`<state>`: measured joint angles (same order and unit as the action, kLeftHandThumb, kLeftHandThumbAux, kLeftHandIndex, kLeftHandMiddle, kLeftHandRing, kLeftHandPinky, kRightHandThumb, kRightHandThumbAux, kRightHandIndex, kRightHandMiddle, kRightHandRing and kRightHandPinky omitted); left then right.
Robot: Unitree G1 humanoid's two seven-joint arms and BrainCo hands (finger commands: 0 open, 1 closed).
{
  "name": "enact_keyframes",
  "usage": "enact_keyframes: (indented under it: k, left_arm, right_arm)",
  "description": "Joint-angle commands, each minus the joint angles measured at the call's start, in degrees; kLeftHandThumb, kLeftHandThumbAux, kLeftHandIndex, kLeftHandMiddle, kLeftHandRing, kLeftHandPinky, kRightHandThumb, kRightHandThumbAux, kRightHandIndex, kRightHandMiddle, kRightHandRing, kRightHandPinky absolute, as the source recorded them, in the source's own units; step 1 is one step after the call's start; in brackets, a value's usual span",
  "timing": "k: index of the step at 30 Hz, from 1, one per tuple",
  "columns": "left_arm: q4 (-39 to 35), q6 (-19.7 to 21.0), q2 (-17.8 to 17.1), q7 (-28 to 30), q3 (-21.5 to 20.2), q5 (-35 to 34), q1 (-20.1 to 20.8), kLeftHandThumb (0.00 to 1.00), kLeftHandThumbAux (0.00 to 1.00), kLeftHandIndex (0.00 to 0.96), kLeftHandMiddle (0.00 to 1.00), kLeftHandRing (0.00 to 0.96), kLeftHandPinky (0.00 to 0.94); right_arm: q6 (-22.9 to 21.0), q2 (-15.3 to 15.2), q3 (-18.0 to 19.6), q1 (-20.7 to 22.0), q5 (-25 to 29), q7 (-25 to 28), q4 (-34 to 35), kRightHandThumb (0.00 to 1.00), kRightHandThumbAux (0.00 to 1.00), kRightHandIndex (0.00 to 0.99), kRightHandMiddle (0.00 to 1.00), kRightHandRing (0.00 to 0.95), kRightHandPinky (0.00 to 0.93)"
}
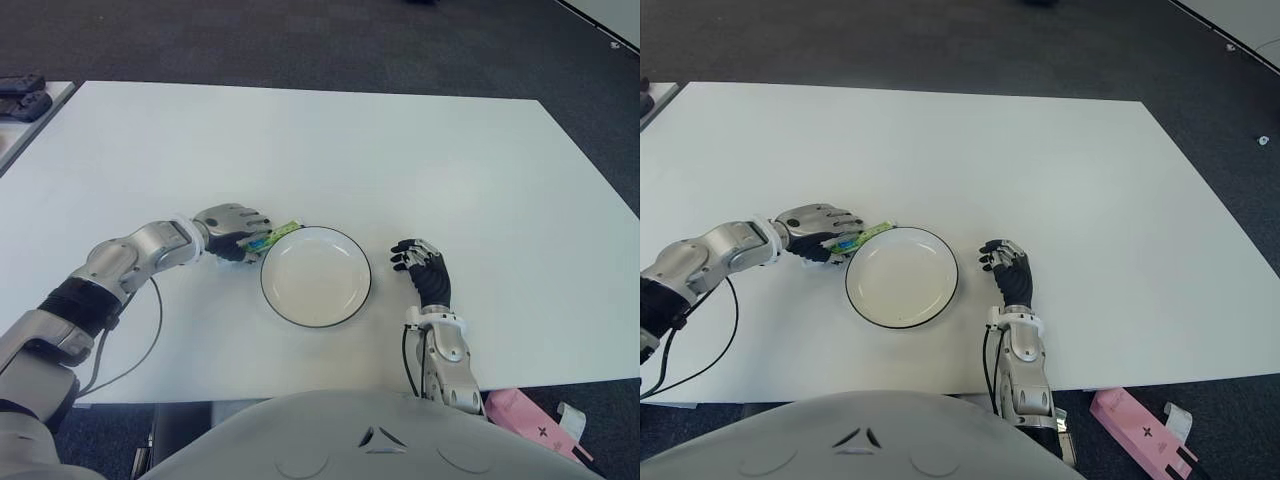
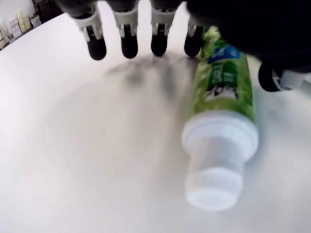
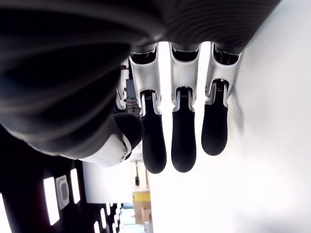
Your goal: Put the toothpaste on the table into the plate.
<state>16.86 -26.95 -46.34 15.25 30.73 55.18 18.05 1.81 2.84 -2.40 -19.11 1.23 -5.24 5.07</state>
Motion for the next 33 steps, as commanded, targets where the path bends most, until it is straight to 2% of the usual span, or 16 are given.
enact_keyframes:
  k: [1, 11, 14, 16, 20, 26, 33]
  left_arm:
    - [2.1, 1.0, 1.69, 0.26, 3.68, 4.09, -2.02, 0.434, 0.169, 0.0, 0.0, 0.0, 0.007]
    - [5.08, 4.5, 2.75, -5.13, 5.14, 7.3, -2.43, 0.428, 0.204, 0.0, 0.0, 0.0, 0.05]
    - [7.85, 5.06, 3.71, -7.28, 6.1, 8.24, -1.79, 0.427, 0.211, 0.0, 0.0, 0.0, 0.068]
    - [13.39, 5.2, 4.69, -11.41, 7.34, 9.43, -0.9, 0.427, 0.214, 0.0, 0.003, 0.004, 0.082]
    - [16.19, 5.99, 5.28, -14.15, 8.04, 8.95, -0.56, 0.431, 0.223, 0.0, 0.031, 0.032, 0.125]
    - [18.14, 6.76, 5.97, -16.06, 8.41, 8.11, -0.33, 0.457, 0.24, 0.019, 0.101, 0.119, 0.243]
    - [17.96, 8.87, 6.14, -15.63, 8.71, 7.52, -0.61, 0.535, 0.27, 0.086, 0.211, 0.244, 0.353]
  right_arm:
    - [-0.69, 0.97, 0.01, -0.81, 0.19, -0.08, -0.21, 0.71, 0.726, 0.429, 0.503, 0.515, 0.523]
    - [-1.72, 0.81, 0.14, -1.05, -0.17, -0.4, 0.46, 0.711, 0.727, 0.429, 0.496, 0.505, 0.503]
    - [-2.04, 0.76, 0.19, -1.11, -0.05, -0.28, 0.69, 0.711, 0.726, 0.429, 0.495, 0.504, 0.505]
    - [-2.16, 0.71, 0.21, -1.15, 0.0, -0.17, 0.81, 0.711, 0.726, 0.429, 0.496, 0.506, 0.509]
    - [-2.04, 0.51, 0.26, -1.25, 0.04, 0.1, 0.9, 0.711, 0.726, 0.429, 0.498, 0.51, 0.513]
    - [-1.78, 0.37, 0.42, -1.32, 0.1, 0.35, 0.98, 0.711, 0.726, 0.429, 0.502, 0.515, 0.521]
    - [-1.78, 0.33, 0.52, -1.31, 0.21, 0.59, 1.04, 0.711, 0.726, 0.43, 0.504, 0.517, 0.522]
